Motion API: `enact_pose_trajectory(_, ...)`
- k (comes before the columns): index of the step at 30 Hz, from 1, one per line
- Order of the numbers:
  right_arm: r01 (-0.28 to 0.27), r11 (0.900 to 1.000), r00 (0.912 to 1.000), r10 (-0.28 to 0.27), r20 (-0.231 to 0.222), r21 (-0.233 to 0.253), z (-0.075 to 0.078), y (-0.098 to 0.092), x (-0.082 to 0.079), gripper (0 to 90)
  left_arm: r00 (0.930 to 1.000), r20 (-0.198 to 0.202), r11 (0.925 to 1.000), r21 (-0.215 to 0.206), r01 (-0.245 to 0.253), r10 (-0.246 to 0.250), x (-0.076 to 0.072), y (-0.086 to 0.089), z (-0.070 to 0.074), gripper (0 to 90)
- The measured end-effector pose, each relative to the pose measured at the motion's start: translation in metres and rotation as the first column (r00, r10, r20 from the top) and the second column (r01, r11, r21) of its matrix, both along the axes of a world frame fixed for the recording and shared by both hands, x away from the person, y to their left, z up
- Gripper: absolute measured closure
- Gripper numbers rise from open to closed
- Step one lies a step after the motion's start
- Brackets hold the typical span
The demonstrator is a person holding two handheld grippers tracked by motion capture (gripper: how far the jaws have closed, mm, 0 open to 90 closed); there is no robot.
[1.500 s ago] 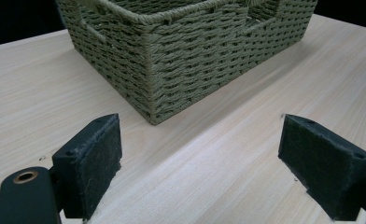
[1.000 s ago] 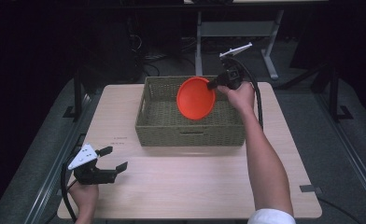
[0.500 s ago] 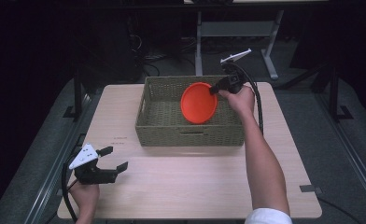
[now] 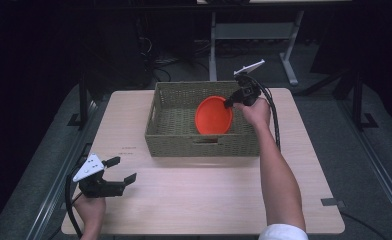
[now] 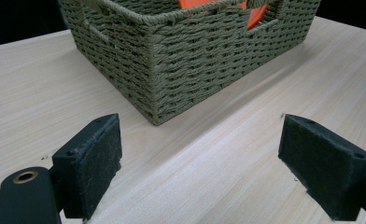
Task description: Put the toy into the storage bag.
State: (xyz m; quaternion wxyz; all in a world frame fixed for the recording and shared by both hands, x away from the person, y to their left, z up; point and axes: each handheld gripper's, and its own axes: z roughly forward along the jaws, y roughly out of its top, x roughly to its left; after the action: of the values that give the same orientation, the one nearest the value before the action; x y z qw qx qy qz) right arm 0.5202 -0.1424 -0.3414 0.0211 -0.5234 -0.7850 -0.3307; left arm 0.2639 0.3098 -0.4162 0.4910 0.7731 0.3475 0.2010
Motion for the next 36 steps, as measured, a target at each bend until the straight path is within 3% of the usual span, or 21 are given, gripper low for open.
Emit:
enact_pose_trajectory(19,-0.016,0.999,0.9987,0.014,-0.049,-0.040,-0.016,0.010,0.004,81.7,1.0000,0.001,1.0000,0.004,0.000,0.000,0.000,-0.001,0.000,12.6)
enact_pose_trajectory(26,0.004,0.999,0.9969,-0.007,-0.079,-0.039,-0.027,0.005,0.005,81.6,1.0000,0.002,1.0000,0.003,0.003,-0.003,0.000,-0.001,0.000,12.7)
enact_pose_trajectory(36,0.007,0.997,0.9929,-0.017,-0.118,-0.082,-0.031,0.002,0.006,79.0,1.0000,0.002,1.0000,0.009,0.004,-0.004,0.000,-0.002,0.000,12.7)
